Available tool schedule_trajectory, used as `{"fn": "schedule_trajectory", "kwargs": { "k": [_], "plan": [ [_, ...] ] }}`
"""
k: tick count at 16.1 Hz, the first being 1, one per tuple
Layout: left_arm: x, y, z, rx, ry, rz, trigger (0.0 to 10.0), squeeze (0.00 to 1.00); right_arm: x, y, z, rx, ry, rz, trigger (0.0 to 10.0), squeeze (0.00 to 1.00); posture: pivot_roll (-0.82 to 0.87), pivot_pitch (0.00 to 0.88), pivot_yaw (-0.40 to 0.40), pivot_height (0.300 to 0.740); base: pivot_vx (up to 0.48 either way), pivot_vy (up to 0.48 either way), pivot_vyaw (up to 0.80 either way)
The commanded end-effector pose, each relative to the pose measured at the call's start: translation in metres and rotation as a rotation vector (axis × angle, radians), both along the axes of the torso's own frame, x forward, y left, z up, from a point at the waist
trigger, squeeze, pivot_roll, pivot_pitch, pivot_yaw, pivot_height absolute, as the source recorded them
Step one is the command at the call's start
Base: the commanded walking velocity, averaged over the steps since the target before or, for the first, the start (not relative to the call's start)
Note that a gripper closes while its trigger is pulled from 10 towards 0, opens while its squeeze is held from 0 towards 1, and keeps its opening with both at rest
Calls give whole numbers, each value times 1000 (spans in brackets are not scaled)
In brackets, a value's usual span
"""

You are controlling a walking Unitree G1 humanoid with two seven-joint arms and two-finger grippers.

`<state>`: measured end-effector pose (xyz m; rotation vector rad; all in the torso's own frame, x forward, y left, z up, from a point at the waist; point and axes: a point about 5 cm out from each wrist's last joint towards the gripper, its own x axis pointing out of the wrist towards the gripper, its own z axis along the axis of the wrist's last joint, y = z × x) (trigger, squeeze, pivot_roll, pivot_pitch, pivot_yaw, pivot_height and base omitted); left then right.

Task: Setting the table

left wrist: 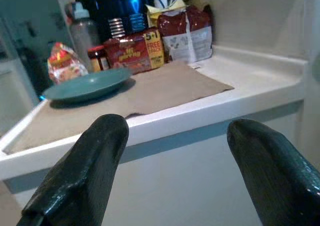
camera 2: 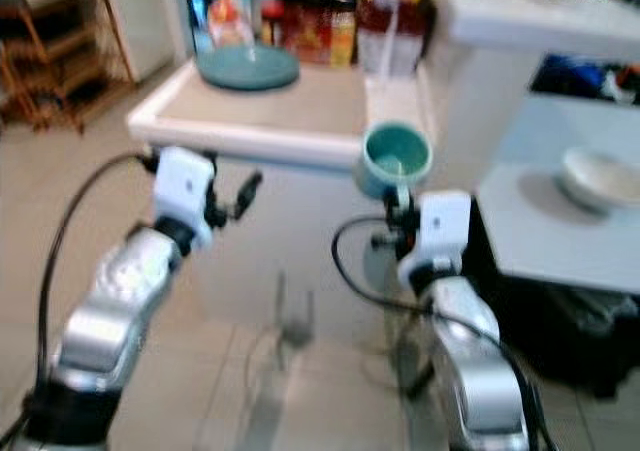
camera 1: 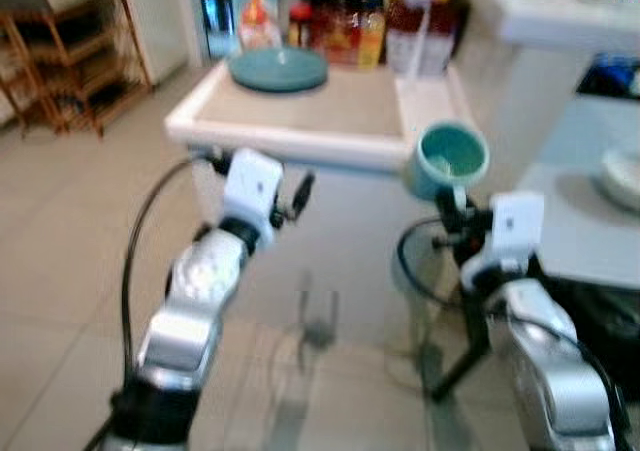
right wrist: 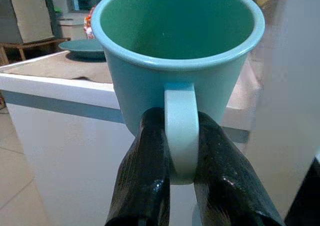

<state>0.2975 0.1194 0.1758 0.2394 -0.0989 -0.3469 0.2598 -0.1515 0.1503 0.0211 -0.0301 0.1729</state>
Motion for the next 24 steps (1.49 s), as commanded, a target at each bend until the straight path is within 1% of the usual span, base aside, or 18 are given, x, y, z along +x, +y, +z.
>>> {"fn": "schedule_trajectory", "kwargs": {
  "k": [1, 4, 7, 9, 11, 14, 16, 19, 20, 22, 23, 24],
  "plan": [
    [1, 5, 2, 17, -4, 19, 10000, 0, 2, 2, 3, -5, -6, 3, 10000, 0, 27, 0, -36, 740, 0, -480, 0],
    [3, 6, 8, 30, -19, 18, 10000, 0, 3, 4, -1, 1, 7, 1, 10000, 0, 41, 0, -29, 740, 0, -480, 0],
    [7, 6, 17, 49, -41, -2, 10000, 0, 2, 5, -4, 17, 14, -28, 10000, 0, 59, 0, -6, 740, 0, -480, 0],
    [7, 7, 17, 69, -34, -25, 10000, 0, -1, 6, -6, 29, 14, -52, 10000, 0, 63, 0, 24, 740, 0, -480, 0],
    [6, 4, 13, 67, -18, -53, 10000, 0, -4, 3, -5, 39, 10, -91, 10000, 0, 39, 2, 46, 740, 0, -480, 0],
    [6, -4, 10, 62, -9, -68, 10000, 0, -5, -2, 1, 15, 1, -92, 10000, 0, 23, 3, 44, 740, 0, -480, 0],
    [5, -7, 9, 52, -12, -69, 10000, 0, -4, -5, 3, -7, 6, -85, 10000, 0, 12, 8, 0, 740, 0, -480, 0],
    [1, -5, 6, 52, -6, -52, 10000, 0, -1, -8, 1, -17, 26, -82, 10000, 0, 24, 11, -11, 740, 0, -480, 0],
    [0, -3, 5, 47, 3, -47, 10000, 0, 0, -7, 0, -14, 41, -70, 10000, 0, 30, 13, -14, 740, 0, 0, 0],
    [-1, 1, 1, 76, 22, -35, 10000, 0, 0, -2, -3, -27, 62, -34, 10000, 0, 33, 13, -16, 740, 0, 0, 0],
    [-3, 0, 0, 58, 39, -60, 10000, 0, 1, -1, -3, -22, 64, -27, 10000, 0, 31, 14, -17, 740, 0, 0, 0],
    [-4, -2, 1, 53, 34, -75, 10000, 0, 1, -1, -3, -12, 63, -32, 10000, 0, 31, 14, -17, 740, 0, 0, 0]
  ]
}}
